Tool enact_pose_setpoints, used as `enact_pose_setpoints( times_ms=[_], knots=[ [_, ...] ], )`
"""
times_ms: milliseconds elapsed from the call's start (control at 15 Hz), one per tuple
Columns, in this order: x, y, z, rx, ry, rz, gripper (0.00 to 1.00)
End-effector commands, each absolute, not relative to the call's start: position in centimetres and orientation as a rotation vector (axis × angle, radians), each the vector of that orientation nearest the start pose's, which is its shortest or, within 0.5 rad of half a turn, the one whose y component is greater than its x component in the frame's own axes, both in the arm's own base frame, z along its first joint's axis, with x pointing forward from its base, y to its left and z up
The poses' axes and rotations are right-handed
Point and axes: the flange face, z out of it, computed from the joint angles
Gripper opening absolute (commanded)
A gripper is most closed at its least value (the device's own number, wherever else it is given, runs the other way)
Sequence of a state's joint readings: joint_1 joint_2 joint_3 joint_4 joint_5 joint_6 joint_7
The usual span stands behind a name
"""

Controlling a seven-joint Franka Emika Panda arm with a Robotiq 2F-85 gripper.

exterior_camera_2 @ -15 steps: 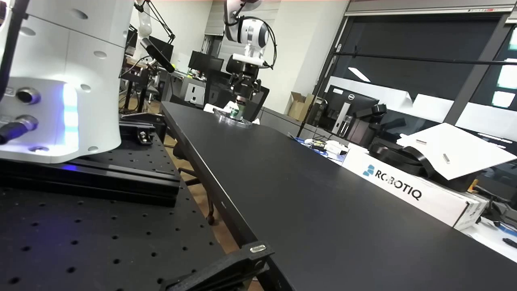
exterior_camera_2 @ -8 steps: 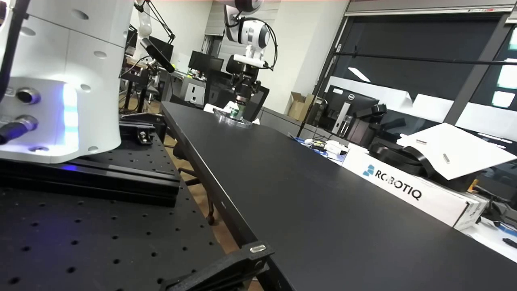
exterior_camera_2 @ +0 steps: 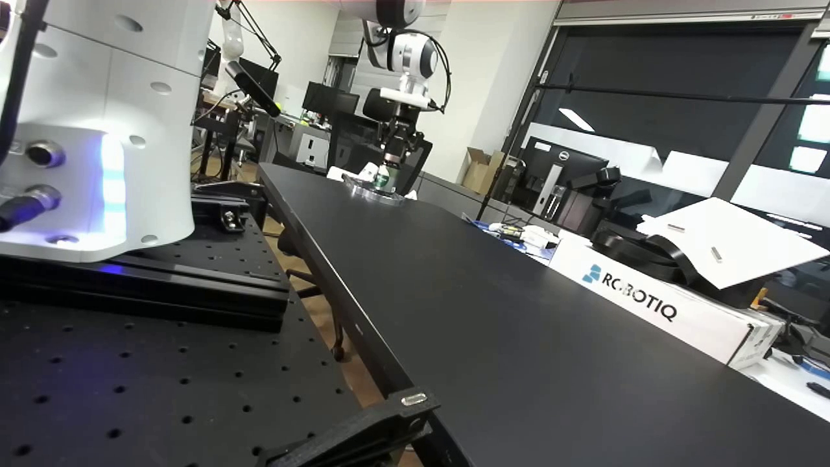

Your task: Remove the bottle from the top of the silver object and move it to the right side of the table

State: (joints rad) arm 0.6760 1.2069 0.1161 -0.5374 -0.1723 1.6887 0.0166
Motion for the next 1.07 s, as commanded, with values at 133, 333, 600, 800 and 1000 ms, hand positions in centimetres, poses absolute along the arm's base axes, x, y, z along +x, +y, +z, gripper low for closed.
enact_pose_setpoints(
  times_ms=[133, 333, 600, 800, 1000],
  knots=[
    [62.4, 49.8, 32.4, -3.057, -1.078, -0.036, 0.36],
    [64.0, 47.4, 34.7, -3.096, -1.017, -0.076, 0.36],
    [67.8, 41.9, 36.4, -3.168, -0.887, -0.118, 0.36],
    [70.8, 36.6, 36.4, -3.215, -0.769, -0.118, 0.36],
    [73.3, 31.1, 36.0, -3.259, -0.650, -0.099, 0.36]
  ],
)
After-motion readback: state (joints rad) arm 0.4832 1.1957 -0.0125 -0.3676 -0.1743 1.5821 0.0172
